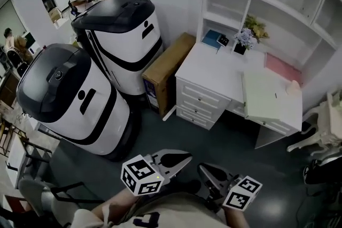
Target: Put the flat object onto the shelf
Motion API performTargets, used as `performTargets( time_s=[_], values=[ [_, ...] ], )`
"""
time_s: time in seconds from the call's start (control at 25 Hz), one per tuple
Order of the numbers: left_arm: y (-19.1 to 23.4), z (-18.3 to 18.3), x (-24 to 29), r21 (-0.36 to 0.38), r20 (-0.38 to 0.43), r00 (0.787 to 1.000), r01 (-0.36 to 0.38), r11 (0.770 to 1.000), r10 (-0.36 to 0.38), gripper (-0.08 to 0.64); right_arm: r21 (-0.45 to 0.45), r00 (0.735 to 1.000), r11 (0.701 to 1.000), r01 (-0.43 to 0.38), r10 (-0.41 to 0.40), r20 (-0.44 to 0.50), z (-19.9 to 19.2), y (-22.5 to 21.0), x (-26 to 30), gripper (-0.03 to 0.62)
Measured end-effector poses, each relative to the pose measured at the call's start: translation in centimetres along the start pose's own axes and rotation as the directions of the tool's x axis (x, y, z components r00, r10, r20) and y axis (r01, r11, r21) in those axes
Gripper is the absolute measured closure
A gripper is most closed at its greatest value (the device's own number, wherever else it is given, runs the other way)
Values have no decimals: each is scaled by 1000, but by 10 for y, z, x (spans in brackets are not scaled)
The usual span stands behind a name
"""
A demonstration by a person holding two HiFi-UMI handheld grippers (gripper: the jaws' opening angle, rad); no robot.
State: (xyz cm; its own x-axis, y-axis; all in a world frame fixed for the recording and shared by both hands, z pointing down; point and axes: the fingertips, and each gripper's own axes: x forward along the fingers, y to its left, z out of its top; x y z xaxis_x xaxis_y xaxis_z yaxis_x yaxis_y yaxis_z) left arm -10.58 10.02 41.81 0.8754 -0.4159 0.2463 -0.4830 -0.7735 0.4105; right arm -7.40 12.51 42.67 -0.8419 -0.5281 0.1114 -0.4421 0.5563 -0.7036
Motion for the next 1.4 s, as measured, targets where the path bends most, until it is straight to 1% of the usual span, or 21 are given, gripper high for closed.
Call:
performTargets(
  time_s=[0.12, 0.28, 0.48, 0.6, 0.76, 0.88, 0.96, 1.04, 1.16, 1.28, 1.4],
  values=[
    [-8, 5, 19, 13, -1, 1000, -24, 1000, 24, 546, -37, 999, 999, -30, 30, -22, 9, -8, -10, 568],
    [-27, 7, 56, 30, -20, 1000, -5, 1000, 6, 546, -63, 1000, 998, -18, 17, -12, 21, -25, -40, 568],
    [-50, 10, 108, 57, -51, 997, 53, 997, -51, 546, -76, 1000, 997, 19, -19, -2, 31, -48, -83, 569],
    [-70, 7, 133, 67, -76, 993, 100, 993, -95, 546, -64, 999, 997, 52, -51, 10, 34, -58, -109, 569],
    [-89, 4, 168, 90, -144, 975, 183, 979, -169, 546, -42, 985, 989, 143, -138, 102, 50, -79, -144, 569],
    [-97, 0, 184, 103, -182, 963, 218, 970, -197, 546, -11, 974, 984, 175, -172, 149, 49, -89, -162, 569],
    [-108, -3, 199, 115, -203, 951, 261, 959, -234, 546, 2, 962, 978, 209, -206, 179, 48, -95, -178, 569],
    [-118, -3, 215, 127, -222, 933, 316, 940, -284, 546, 24, 942, 966, 256, -255, 217, 51, -103, -195, 568],
    [-126, -2, 232, 123, -244, 908, 378, 917, -341, 546, 87, 911, 948, 306, -318, 262, 54, -115, -212, 569],
    [-124, -2, 246, 106, -259, 885, 425, 899, -388, 546, 123, 877, 924, 362, -382, 290, 60, -126, -224, 568],
    [-113, 3, 260, 88, -263, 867, 459, 884, -423, 546, 159, 843, 897, 413, -442, 307, 70, -140, -228, 568]
  ],
)
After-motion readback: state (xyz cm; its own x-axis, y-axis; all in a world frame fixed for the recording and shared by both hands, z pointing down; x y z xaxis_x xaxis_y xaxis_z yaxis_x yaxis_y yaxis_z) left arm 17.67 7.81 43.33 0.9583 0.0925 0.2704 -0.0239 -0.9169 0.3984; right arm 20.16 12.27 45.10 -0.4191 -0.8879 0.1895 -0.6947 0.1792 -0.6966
